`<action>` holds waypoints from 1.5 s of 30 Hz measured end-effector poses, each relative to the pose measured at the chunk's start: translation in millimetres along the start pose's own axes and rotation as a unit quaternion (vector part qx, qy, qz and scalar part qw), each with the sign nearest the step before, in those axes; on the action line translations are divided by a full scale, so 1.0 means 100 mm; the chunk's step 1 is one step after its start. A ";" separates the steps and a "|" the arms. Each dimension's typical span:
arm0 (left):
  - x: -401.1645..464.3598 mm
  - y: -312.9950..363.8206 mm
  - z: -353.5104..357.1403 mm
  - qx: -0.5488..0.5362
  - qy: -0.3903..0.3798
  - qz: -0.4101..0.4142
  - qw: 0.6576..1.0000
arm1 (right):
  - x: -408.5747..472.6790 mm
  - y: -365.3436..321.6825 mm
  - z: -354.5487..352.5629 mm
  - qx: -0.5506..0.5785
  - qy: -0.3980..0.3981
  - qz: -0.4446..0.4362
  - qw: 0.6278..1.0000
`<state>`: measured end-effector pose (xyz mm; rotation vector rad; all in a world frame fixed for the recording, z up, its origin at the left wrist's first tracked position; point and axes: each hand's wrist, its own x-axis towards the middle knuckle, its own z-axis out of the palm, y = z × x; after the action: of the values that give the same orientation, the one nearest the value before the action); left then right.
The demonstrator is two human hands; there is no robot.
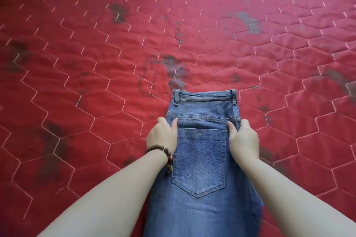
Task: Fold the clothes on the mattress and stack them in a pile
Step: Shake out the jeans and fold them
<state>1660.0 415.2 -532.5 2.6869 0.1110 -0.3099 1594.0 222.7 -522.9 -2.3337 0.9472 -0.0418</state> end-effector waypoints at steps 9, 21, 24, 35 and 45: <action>0.49 0.29 -0.15 0.054 0.129 0.076 0.987 | 0.60 -0.40 -0.06 -0.143 0.072 -0.072 0.984; 0.47 0.14 0.45 0.244 0.010 0.275 0.930 | 0.40 -0.25 0.61 -0.326 -0.029 -0.346 0.879; 0.64 0.25 0.41 0.247 0.025 0.265 0.932 | 0.62 -0.33 0.59 -0.352 -0.011 -0.299 0.887; 0.29 0.20 0.37 0.229 -0.025 0.248 0.941 | 0.46 -0.43 0.52 -0.375 -0.098 -0.235 0.891; -1.24 -0.74 0.41 0.244 -0.054 0.294 0.923 | -1.29 0.44 0.57 -0.313 -0.045 -0.264 0.911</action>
<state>1522.1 461.4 -569.8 2.9969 -0.9036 -0.3215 1484.6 310.6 -568.9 -3.0956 0.2625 0.1755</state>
